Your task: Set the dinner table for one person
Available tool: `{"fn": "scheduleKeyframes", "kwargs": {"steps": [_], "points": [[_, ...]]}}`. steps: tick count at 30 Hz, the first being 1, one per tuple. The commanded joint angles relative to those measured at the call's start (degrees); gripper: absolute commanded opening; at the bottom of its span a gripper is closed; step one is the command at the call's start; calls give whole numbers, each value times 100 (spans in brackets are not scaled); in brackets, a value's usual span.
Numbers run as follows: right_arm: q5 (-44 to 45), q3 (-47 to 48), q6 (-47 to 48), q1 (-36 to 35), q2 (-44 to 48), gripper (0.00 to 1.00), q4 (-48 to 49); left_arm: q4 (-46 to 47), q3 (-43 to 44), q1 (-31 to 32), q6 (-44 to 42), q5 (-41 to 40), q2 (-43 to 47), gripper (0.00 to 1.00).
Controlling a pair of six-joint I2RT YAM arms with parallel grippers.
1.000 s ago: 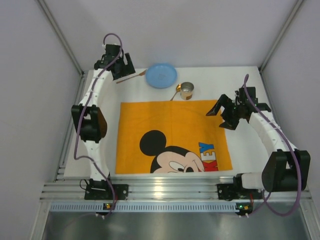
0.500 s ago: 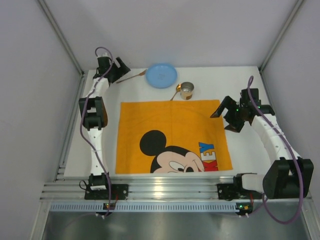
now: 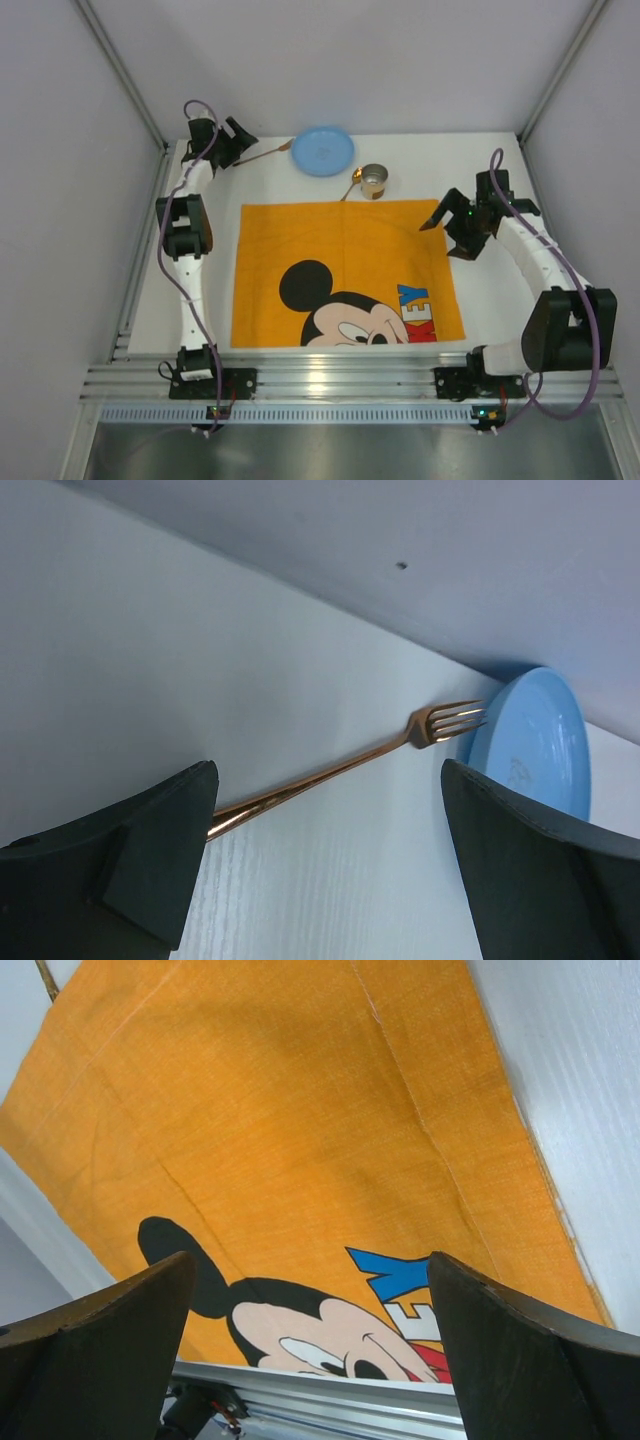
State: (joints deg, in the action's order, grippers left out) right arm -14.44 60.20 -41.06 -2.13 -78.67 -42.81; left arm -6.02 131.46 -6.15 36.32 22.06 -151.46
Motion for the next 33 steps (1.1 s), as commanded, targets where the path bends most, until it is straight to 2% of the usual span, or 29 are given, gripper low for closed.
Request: {"fn": "scheduleKeyframes", "kwargs": {"steps": [1,6,11,15,17,20,25,29,33], "points": [[37,492,19,-50,-174,100,159,-373,126,-44,-37,87,-130,98],[-33,668,168,-51,-324,100,159,-733,100,-35,-186,193,-130,98],[-112,738,317,-42,-386,100,132,-1014,3,26,-247,623,2,96],[-173,773,449,-42,-394,100,106,-1664,-662,385,-800,344,519,89],[-209,782,485,-42,-377,100,88,-1762,-1285,500,-933,80,1001,88],[-244,765,564,-33,-342,100,88,-1718,-1763,589,-942,-185,1433,86],[-323,695,643,-15,-263,100,80,-1788,-1431,589,-1126,-623,1540,84],[-323,598,722,2,-166,100,45,-2219,-536,1045,-1599,-1440,1094,86],[-244,650,827,11,-87,100,-105,-2377,-235,1388,-2083,-2153,855,84]]}}
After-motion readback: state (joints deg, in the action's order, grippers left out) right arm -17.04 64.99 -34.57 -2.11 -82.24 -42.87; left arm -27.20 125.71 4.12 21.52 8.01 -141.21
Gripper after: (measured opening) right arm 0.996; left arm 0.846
